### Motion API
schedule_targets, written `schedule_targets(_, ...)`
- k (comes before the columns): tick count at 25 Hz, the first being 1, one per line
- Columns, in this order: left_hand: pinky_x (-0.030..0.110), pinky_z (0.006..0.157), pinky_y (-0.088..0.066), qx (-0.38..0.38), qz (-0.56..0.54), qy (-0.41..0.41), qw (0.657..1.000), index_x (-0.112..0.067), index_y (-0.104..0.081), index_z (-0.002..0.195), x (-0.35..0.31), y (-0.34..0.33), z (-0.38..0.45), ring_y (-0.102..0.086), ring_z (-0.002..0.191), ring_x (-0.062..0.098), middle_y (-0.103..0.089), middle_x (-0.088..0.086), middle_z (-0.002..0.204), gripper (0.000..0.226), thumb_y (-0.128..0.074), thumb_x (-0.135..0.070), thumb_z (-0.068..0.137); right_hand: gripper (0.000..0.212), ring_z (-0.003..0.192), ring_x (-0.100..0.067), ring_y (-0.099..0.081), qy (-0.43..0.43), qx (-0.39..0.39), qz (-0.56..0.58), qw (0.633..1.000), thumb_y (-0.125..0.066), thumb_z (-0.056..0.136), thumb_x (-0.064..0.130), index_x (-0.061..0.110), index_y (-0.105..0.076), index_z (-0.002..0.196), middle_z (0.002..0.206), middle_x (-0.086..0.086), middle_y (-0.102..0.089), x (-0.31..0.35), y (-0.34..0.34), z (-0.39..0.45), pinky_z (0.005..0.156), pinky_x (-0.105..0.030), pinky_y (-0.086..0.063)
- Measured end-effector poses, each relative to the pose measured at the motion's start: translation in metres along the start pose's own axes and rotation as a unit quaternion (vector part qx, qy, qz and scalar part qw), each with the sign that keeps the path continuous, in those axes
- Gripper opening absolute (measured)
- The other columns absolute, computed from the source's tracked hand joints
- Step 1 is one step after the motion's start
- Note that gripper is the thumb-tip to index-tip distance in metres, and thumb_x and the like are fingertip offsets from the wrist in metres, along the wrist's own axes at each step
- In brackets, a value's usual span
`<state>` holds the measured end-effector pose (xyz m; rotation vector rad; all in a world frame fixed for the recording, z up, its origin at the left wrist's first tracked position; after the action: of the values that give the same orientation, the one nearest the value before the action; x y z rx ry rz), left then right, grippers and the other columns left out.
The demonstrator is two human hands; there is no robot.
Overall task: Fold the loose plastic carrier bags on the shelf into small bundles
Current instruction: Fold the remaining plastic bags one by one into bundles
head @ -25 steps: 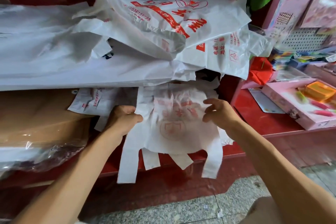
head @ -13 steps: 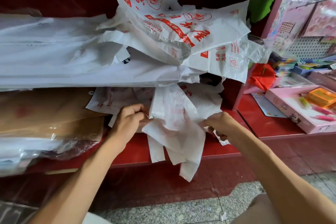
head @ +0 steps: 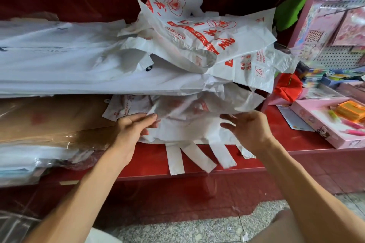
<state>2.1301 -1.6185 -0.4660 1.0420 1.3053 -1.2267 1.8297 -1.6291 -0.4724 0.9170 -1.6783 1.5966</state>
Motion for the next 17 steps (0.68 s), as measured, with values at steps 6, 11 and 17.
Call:
schedule_targets(6,0.020,0.052,-0.044,-0.043,-0.094,0.094,0.990,-0.011,-0.065,0.087,0.015,0.008,0.006,-0.065,0.066,0.019,-0.071,0.005,0.071,0.016,-0.062,-0.025,0.092,0.022,0.097,-0.023,-0.068,0.005,0.164,-0.143,0.976,-0.065,0.085,0.015,0.022,-0.076,0.102,0.107,-0.007,-0.072,0.003,-0.013,-0.010,0.079,-0.037,-0.058)
schedule_targets(11,0.019,0.043,-0.044,-0.054,0.040,0.185,0.980,-0.006,-0.066,0.090,0.043,0.007,0.004,-0.061,0.058,0.017,-0.067,0.011,0.076,0.007,-0.068,-0.012,0.088,0.019,0.075,-0.015,-0.067,-0.113,0.027,-0.318,0.941,-0.062,0.091,0.013,0.007,-0.071,0.106,0.095,-0.005,-0.072,-0.024,0.018,-0.003,0.064,-0.025,-0.051)
schedule_targets(17,0.025,0.057,-0.038,0.006,0.214,0.151,0.965,-0.012,-0.061,0.069,0.043,0.000,0.005,-0.047,0.061,0.016,-0.053,0.006,0.062,0.033,-0.082,-0.029,0.049,0.026,0.097,-0.025,-0.071,-0.148,0.027,-0.261,0.953,-0.063,0.091,0.015,0.015,-0.067,0.116,0.112,-0.009,-0.072,-0.031,0.016,-0.002,0.083,-0.039,-0.056)
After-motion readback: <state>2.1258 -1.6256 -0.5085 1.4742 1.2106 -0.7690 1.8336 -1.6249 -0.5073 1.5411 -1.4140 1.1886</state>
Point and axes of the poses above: each hand's wrist, its own z-axis towards the middle knuckle, its own y-axis out of the back of the hand, x = y × z, the point moved 8 cm from there along z, towards the middle knuckle
